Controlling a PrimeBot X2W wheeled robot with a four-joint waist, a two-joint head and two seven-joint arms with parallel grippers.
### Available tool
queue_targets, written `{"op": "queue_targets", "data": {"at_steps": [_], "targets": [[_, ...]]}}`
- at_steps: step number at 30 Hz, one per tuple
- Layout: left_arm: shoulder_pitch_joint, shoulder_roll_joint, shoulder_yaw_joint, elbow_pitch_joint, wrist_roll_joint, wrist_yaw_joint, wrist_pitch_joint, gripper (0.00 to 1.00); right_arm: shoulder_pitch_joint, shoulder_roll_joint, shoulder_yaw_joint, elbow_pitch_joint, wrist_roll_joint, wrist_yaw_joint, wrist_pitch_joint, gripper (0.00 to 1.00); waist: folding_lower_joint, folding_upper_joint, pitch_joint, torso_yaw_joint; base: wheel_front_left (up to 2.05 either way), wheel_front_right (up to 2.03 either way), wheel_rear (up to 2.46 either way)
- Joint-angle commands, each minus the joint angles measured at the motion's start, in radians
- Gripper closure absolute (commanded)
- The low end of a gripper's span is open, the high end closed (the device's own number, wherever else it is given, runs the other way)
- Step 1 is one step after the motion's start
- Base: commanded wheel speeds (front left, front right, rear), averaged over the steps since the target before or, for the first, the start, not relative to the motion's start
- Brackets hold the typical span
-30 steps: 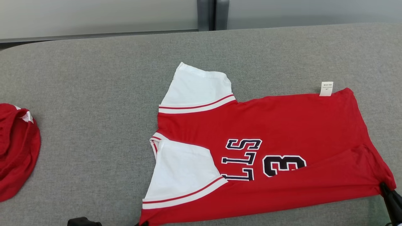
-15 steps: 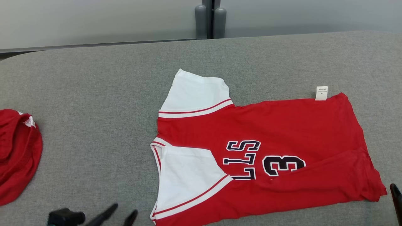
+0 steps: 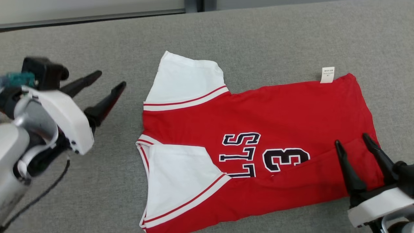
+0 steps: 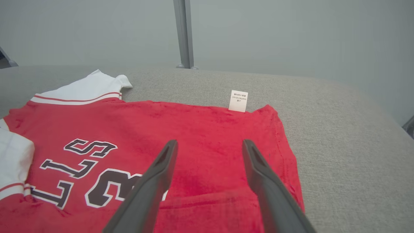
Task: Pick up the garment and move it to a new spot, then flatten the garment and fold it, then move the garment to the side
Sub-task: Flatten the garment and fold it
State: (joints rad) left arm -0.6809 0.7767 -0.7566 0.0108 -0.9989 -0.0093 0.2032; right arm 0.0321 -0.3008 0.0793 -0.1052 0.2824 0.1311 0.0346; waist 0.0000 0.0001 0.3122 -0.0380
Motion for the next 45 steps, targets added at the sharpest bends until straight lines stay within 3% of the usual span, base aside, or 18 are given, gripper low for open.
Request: {"op": "queue_targets", "data": {"at_steps": [1,7,12,23,34,35,36,37,39,41,45], "targets": [[-0.074,-0.011,-0.004,0.048,-0.017,-0.022,0.062,0.00,-0.029,-0.008,0.024,0.013,-0.006,-0.001,-0.001,0.00,0.0000,-0.0001,0.059,-0.048,0.00,0.00,0.00],[-0.331,-0.064,-0.045,0.266,-0.043,-0.078,0.324,0.00,-0.119,0.006,0.090,0.081,-0.007,-0.001,-0.040,0.00,0.0000,-0.0001,0.137,-0.129,0.00,0.00,0.00],[-0.446,-0.077,-0.089,0.363,-0.018,-0.094,0.455,0.00,-0.147,0.024,0.118,0.130,0.006,-0.001,-0.085,0.00,0.0000,-0.0001,0.187,-0.184,0.00,0.00,0.00],[-0.511,-0.066,-0.122,0.434,0.006,-0.109,0.499,0.00,-0.172,0.055,0.133,0.182,0.013,-0.001,-0.137,0.00,0.0000,-0.0001,0.240,-0.259,0.00,0.00,0.00],[-0.533,-0.045,-0.128,0.451,0.001,-0.109,0.534,0.00,-0.185,0.075,0.150,0.226,0.025,-0.001,-0.168,0.00,0.0000,-0.0001,0.262,-0.291,0.00,0.00,0.00],[-0.534,-0.045,-0.131,0.451,0.001,-0.109,0.541,0.05,-0.188,0.075,0.151,0.228,0.026,-0.001,-0.168,0.00,0.0000,-0.0001,0.263,-0.291,0.00,0.00,0.00],[-0.534,-0.044,-0.133,0.450,0.001,-0.109,0.545,0.35,-0.190,0.073,0.150,0.229,0.027,-0.001,-0.168,0.00,0.0000,-0.0001,0.263,-0.291,0.00,0.00,0.00],[-0.533,-0.043,-0.132,0.448,-0.001,-0.109,0.546,0.56,-0.192,0.070,0.149,0.229,0.028,-0.001,-0.167,0.00,0.0000,-0.0001,0.264,-0.291,0.00,0.00,0.00],[-0.536,-0.044,-0.124,0.445,-0.005,-0.107,0.537,0.70,-0.196,0.065,0.149,0.230,0.020,-0.001,-0.162,0.00,0.0000,-0.0001,0.263,-0.291,0.00,0.00,0.00],[-0.538,-0.043,-0.127,0.444,-0.001,-0.108,0.536,0.97,-0.203,0.065,0.155,0.228,0.020,-0.001,-0.155,0.00,0.0000,-0.0001,0.262,-0.290,0.00,0.00,0.00],[-0.534,-0.049,-0.129,0.440,-0.015,-0.112,0.530,1.00,-0.243,0.050,0.170,0.225,0.034,-0.001,-0.141,0.00,0.0000,-0.0001,0.253,-0.285,0.00,0.00,0.00]]}}
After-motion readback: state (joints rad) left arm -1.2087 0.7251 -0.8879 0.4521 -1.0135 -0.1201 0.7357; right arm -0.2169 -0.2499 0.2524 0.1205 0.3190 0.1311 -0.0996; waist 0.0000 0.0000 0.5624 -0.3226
